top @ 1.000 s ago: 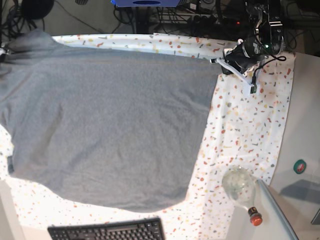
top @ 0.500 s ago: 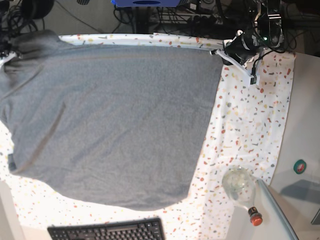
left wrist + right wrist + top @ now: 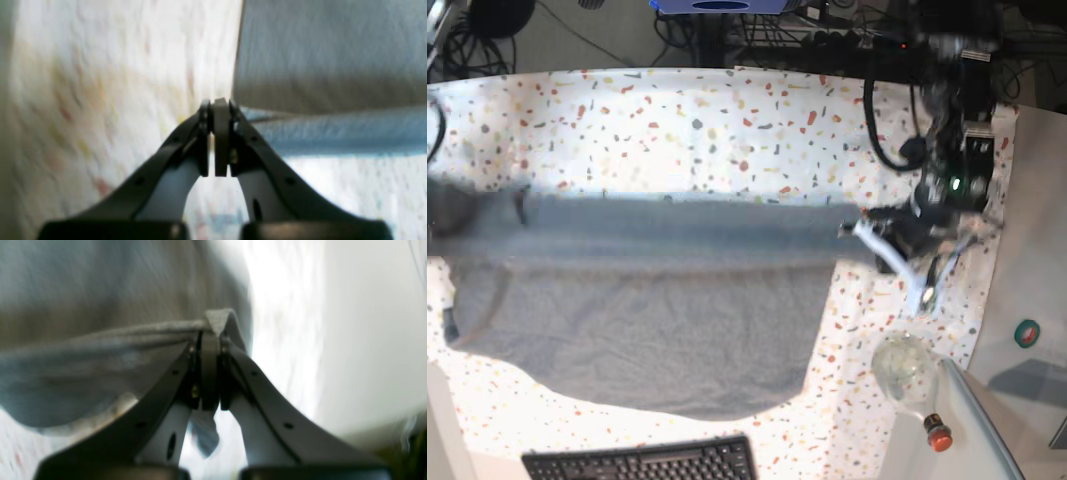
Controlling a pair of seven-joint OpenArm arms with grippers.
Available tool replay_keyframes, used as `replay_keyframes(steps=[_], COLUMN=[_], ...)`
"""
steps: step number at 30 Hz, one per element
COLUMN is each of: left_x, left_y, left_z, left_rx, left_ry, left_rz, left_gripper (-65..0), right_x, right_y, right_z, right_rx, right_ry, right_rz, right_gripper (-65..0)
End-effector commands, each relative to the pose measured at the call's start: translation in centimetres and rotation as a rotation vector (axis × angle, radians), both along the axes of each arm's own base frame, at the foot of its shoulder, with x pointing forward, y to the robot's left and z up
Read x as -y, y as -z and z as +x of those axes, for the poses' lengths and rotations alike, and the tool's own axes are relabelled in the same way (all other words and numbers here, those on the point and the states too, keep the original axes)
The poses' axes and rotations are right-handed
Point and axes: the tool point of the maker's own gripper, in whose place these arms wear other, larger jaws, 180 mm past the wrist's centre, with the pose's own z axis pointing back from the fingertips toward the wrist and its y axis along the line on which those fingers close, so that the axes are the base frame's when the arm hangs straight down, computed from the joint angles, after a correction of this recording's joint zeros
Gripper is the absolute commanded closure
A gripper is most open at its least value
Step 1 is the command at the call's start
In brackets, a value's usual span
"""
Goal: Layout the t-shirt on the table in an organized manner, then fold the t-shirt properly
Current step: 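Fold the shirt's collar edge over with both grippers toward the hem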
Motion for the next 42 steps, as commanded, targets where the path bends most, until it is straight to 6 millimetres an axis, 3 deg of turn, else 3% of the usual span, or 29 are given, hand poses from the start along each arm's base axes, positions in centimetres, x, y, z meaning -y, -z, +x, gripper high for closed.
replay_keyframes(steps=[1,4,6,8,10,13,15,17,18,21,26,30,34,39,42], left_x=[-0.9,-1.1,-0.3,0.5,1.5,2.9,3.8,3.6,3.3,2.0,2.3,2.0,1.3,-0.5,-0.8], left_y=[-1.6,-3.0,-5.1,-8.6,-14.2,-23.5,-29.6,-32.9,-33.1,-29.6,-20.8,-11.2,-3.1,3.4,5.9], left_z=[2.4,7.8,11.9,15.6,19.3,22.4,22.8,21.8,21.1,18.9,13.8,8.4,3.4,-1.6,-4.5], left_rx=[0.056,0.079,0.108,0.165,0.267,0.440,0.564,0.658,0.667,0.617,0.494,0.287,0.108,-0.007,-0.073], left_ry=[-0.013,0.002,0.014,0.018,0.014,0.019,0.026,0.010,-0.004,-0.035,-0.027,-0.027,-0.031,-0.046,-0.048], left_rz=[0.069,0.154,0.162,0.156,0.136,0.106,0.069,-0.011,-0.045,-0.058,-0.032,-0.012,0.006,0.038,0.041], left_gripper=[0.0,0.0,0.0,0.0,0.0,0.0,0.0,0.0,0.0,0.0,0.0,0.0,0.0,0.0,0.0], right_x=[2.6,4.0,4.4,4.3,4.2,4.8,5.2,6.0,6.3,7.0,5.3,3.8,2.0,1.6,1.7], right_y=[-1.9,-5.1,-8.4,-13.1,-18.7,-27.6,-32.9,-36.7,-36.8,-32.7,-21.2,-10.8,-2.6,5.3,7.3], right_z=[1.8,8.4,12.6,16.2,18.9,20.5,20.1,18.0,16.7,12.2,6.6,0.5,-3.9,-8.2,-10.2], right_rx=[0.009,0.083,0.164,0.249,0.330,0.479,0.551,0.557,0.518,0.378,0.241,0.089,0.006,-0.129,-0.172], right_ry=[0.029,0.021,-0.009,-0.061,-0.104,-0.119,-0.115,-0.092,-0.070,-0.013,-0.016,0.031,0.040,0.093,0.116], right_rz=[-0.044,-0.006,-0.018,-0.075,-0.147,-0.237,-0.305,-0.385,-0.407,-0.434,-0.378,-0.243,-0.123,0.014,0.044], right_gripper=[0.0,0.0,0.0,0.0,0.0,0.0,0.0,0.0,0.0,0.0,0.0,0.0,0.0,0.0,0.0])
